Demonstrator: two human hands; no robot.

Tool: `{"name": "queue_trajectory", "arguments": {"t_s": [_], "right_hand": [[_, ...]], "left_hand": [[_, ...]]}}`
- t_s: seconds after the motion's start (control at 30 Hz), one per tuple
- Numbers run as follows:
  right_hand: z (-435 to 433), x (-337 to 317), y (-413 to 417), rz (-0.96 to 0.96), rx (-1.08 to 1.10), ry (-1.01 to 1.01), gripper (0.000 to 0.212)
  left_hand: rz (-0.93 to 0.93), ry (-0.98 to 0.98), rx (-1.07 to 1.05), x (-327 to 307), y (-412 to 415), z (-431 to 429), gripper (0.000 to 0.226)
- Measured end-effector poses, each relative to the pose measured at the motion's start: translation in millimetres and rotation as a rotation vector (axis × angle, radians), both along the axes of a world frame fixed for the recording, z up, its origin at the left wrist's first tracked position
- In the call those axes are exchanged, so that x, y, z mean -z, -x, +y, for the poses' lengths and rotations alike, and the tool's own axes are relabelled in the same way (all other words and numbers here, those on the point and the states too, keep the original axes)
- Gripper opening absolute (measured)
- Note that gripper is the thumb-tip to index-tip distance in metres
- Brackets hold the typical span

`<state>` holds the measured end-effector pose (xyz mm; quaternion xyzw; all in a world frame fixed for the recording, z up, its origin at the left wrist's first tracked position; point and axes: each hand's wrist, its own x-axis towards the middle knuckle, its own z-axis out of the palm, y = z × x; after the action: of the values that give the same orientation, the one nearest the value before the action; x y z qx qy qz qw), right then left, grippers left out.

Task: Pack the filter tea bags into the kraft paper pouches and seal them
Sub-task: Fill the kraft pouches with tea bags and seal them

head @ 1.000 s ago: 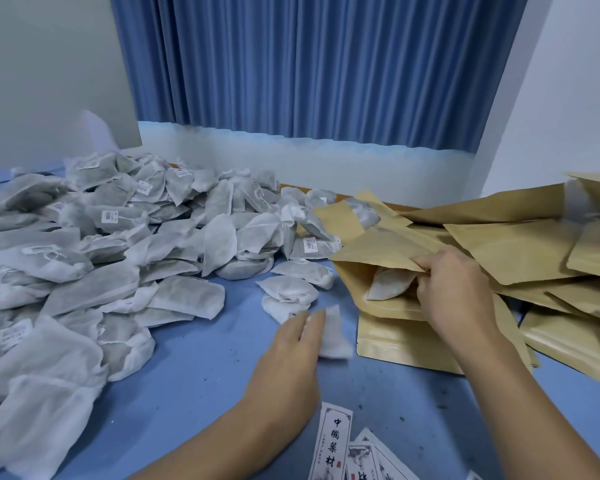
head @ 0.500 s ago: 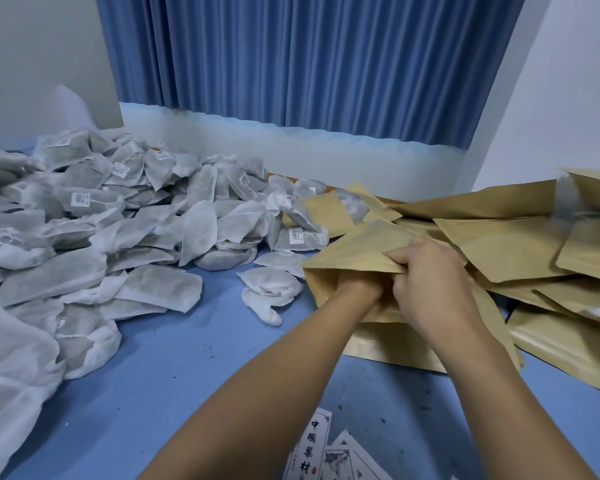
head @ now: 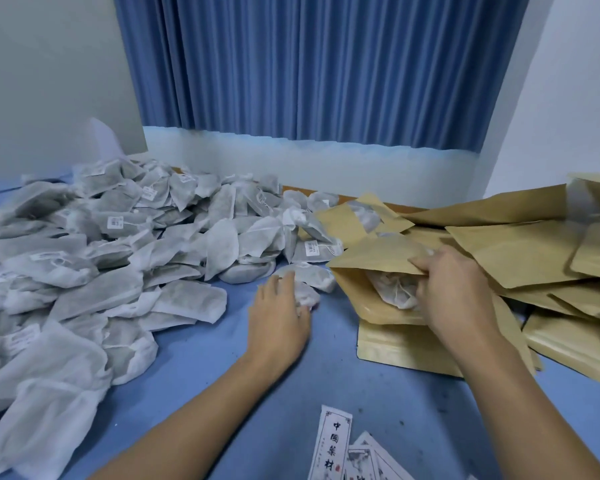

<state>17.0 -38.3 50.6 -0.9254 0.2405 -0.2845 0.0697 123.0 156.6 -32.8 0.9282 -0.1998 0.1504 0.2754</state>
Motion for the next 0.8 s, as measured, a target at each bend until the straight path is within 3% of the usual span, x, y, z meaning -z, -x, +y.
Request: {"name": "queue_trajectory", "arguments": {"t_s": [0.07,0.13,0.33,0.4,0.5,0.57,0.63,0.73,0.8], "right_hand": [[2,1,0,0.015,-0.005,-0.003,0.028],[2,2,0,0.016,-0.009,-0.016,0.027],[-2,0,-1,-0.011,0.010,-0.050,0.026],[-5,1,-1,-0.012,0.004,-0.071,0.030],[-5,2,-1,0.000,-0.015,-0.099,0.031],[-3,2,1,0.003,-0.021,-0.130,0.031],[-4,2,0,-0.013,-0.020,-0.139,0.031],[-7,0,-1,-0.032,-0.014,-0.157,0.033],[-8,-1,0,-0.026,-0.017,-0.172,0.037]], "left_hand": [[0.026,0.013,0.042,-1,-7,3,0.024],[-0.073,0.002,0.038,-8,-4,6,0.021],[-0.639,0.184,0.173,-13,33,-10,0.016],[-0.545,0.121,0.227,-12,44,-18,0.011],[-0.205,-0.002,0.253,-2,52,-23,0.013],[-0.095,0.062,0.282,4,51,-22,0.019],[-0.126,0.237,0.285,-1,54,-18,0.015],[-0.353,0.551,0.276,-17,60,-16,0.007],[-0.563,0.557,0.383,-16,66,-20,0.017]]}}
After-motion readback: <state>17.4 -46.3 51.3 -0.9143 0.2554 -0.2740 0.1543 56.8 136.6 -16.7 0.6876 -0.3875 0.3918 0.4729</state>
